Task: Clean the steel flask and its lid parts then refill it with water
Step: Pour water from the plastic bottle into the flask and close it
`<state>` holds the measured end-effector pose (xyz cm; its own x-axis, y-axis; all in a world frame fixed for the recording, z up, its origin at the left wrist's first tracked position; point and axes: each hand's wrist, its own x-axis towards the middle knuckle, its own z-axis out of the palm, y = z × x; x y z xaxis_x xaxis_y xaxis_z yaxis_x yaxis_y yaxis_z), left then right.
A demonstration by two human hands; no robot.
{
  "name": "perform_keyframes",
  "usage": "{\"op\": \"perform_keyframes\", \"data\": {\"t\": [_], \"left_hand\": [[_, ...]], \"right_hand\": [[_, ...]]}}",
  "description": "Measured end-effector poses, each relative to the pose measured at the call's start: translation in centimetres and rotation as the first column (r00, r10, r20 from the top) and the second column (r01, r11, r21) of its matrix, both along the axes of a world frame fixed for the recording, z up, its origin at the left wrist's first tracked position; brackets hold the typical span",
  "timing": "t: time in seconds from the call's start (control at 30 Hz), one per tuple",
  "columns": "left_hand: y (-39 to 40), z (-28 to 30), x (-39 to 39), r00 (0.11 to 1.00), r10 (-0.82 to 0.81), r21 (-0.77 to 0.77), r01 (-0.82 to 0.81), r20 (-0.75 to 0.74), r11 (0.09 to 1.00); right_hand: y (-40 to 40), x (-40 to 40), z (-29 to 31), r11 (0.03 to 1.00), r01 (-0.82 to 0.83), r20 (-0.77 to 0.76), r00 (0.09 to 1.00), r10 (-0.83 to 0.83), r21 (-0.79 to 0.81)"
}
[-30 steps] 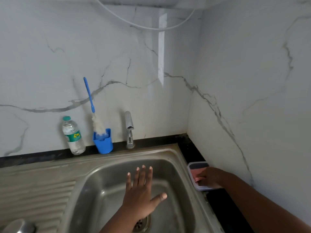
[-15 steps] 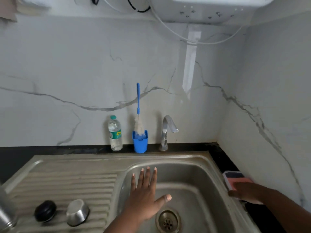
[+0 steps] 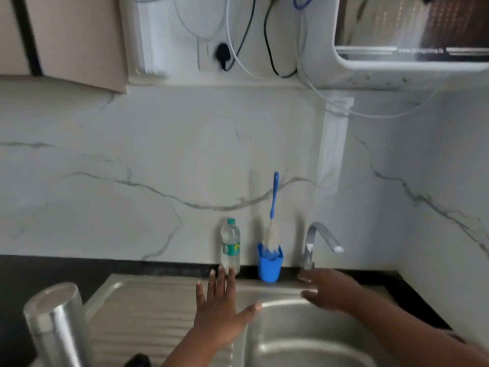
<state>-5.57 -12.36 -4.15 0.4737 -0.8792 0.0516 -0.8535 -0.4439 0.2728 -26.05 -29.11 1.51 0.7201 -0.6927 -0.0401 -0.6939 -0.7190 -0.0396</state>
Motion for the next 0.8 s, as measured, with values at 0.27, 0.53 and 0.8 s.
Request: {"op": "perform_keyframes", "data": {"t": [0.27,0.53,0.8], "left_hand": [[-5.1,2.7,7.6,0.991,0.130,0.038,-0.131,0.013,0.991],[-13.4,1.0,11.7,0.928,0.177,-0.179,-0.245,-0.328,0.953],[-18.8,-3.9,13.3,0.762,0.066,-0.398,-0.408,-0.645,0.822]], "right_hand": [[-1.0,14.3,3.5,0.990,-0.110,0.184,0.978,0.093,0.083],[-6.7,24.6,4.2,0.993,-0.091,0.309,0.949,0.062,0.079],[-9.0,28.1,0.1,0.992,-0.095,0.414,0.909,0.053,0.079]]}}
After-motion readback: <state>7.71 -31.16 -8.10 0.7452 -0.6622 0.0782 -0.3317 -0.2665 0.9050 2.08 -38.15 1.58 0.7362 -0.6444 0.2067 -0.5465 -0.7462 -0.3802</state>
